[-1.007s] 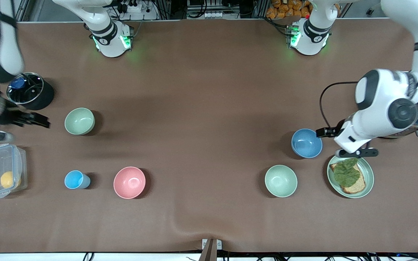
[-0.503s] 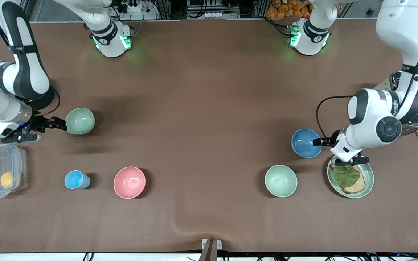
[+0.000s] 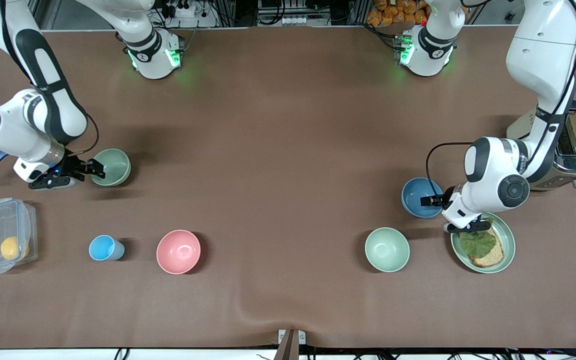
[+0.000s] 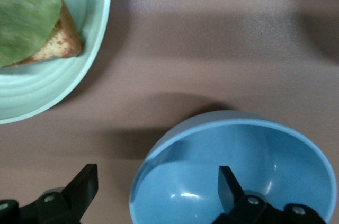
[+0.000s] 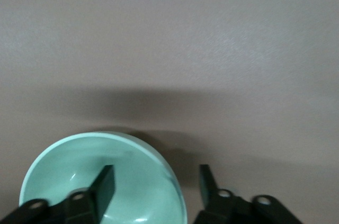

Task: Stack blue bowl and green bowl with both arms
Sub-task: 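Grasp the blue bowl with the left gripper while the right gripper grasps the green bowl, then carry the green bowl with the right gripper while the left gripper carries the blue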

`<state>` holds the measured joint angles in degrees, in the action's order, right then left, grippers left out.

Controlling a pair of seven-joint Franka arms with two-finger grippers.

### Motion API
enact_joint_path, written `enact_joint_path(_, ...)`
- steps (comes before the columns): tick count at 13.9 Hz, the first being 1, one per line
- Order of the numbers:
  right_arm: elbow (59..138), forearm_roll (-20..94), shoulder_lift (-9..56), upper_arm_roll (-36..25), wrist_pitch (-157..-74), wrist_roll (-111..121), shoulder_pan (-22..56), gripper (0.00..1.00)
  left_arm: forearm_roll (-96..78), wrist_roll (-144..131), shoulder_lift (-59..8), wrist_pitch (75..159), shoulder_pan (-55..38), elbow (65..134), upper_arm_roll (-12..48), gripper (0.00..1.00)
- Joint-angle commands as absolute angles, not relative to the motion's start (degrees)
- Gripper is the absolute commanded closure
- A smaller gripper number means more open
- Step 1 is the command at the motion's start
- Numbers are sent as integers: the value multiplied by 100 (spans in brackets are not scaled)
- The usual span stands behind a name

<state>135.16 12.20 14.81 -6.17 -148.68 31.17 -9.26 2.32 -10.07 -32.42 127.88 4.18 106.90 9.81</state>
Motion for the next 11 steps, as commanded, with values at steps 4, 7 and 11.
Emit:
enact_joint_path(4,13440,1415,1293,-563,-14436,3217,-870,100,202,-1028,-3278,12946,387,10661,993,96)
enact_joint_path(7,12650,1424,1055,-545,-12643,2333,-722,100,202,-1028,-3270,12946,396,10661,984,100)
enact_joint_path(11,12489,1433,608,-492,-12278,218,321,100,211,-1011,-2981,12885,431,10661,993,100)
